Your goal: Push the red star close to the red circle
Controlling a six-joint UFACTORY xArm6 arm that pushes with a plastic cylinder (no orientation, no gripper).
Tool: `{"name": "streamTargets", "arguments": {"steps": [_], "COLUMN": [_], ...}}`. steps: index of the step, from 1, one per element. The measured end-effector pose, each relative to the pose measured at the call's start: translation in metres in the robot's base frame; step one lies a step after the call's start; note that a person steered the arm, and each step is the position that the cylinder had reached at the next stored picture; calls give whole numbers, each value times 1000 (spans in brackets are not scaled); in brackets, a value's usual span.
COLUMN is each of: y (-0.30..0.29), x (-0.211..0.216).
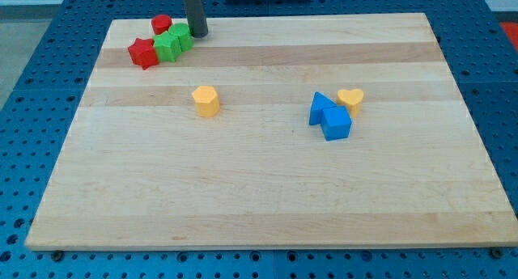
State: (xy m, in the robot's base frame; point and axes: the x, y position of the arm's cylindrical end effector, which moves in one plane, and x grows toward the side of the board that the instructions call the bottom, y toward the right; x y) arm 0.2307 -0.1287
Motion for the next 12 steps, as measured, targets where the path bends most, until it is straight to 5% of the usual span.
{"name": "streamTargets", "arguments": {"steps": [4,6,8,12], "y": [-17,-1,-79,-108], "x": [5,78,151,121]}}
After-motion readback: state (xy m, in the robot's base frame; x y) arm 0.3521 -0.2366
